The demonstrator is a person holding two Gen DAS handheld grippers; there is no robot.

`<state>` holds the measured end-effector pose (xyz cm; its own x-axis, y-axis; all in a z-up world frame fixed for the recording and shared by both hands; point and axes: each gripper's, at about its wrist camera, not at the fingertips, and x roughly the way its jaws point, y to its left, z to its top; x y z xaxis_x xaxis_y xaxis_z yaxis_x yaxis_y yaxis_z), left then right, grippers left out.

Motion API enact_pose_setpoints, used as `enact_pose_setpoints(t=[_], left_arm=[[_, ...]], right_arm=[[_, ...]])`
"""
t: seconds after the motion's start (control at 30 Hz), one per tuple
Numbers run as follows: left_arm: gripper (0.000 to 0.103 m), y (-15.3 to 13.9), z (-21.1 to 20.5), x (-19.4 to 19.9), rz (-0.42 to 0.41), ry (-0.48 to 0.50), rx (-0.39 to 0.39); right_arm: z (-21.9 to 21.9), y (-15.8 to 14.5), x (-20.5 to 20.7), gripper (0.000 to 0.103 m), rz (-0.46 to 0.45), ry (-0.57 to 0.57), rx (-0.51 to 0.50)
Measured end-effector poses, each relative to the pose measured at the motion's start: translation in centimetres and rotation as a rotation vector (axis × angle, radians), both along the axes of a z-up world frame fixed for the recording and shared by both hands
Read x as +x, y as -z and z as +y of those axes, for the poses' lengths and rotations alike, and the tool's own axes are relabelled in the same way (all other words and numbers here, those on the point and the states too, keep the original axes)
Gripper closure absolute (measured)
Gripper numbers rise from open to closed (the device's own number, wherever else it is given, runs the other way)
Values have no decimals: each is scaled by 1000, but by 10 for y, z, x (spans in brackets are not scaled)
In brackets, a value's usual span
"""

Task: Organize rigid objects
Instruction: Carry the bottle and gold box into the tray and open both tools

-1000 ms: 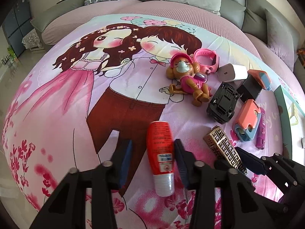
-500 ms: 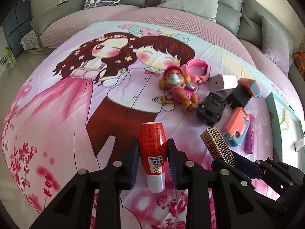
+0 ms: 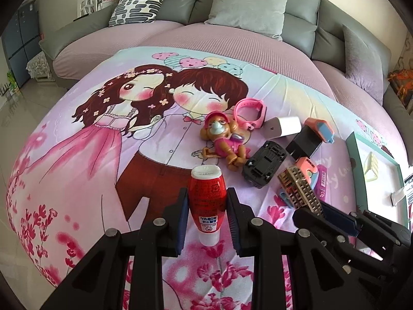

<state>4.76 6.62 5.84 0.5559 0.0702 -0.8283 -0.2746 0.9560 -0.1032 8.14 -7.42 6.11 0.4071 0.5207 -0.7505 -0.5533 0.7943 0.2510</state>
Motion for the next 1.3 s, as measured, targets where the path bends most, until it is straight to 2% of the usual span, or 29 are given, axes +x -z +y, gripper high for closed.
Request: enact_pose_setpoints(t=[0.17, 0.5, 0.6, 0.77, 0.87, 1.07, 1.3], left_arm=[[74, -6, -20, 8, -1, 47, 20], [74, -31, -83, 32, -36, 181, 30], [74, -39, -108, 41, -48, 239, 39], [74, -58, -162, 58, -92, 370, 45], [74, -63, -200, 67, -104, 458, 50], [73, -52, -258, 80, -72, 581, 25], [73, -22, -277, 94, -1, 578, 54]], right_arm=[[-32, -13, 7, 81, -45, 96, 17], [-136, -24, 31, 81, -69, 438, -10], [-168, -26, 34, 81, -55, 518, 15], [-214, -28, 34, 81, -54, 646, -19], [-239, -25, 33, 81, -33, 713, -5], [-270, -17, 34, 81, -4, 804, -51], [-286, 3, 39, 81, 60, 813, -92]])
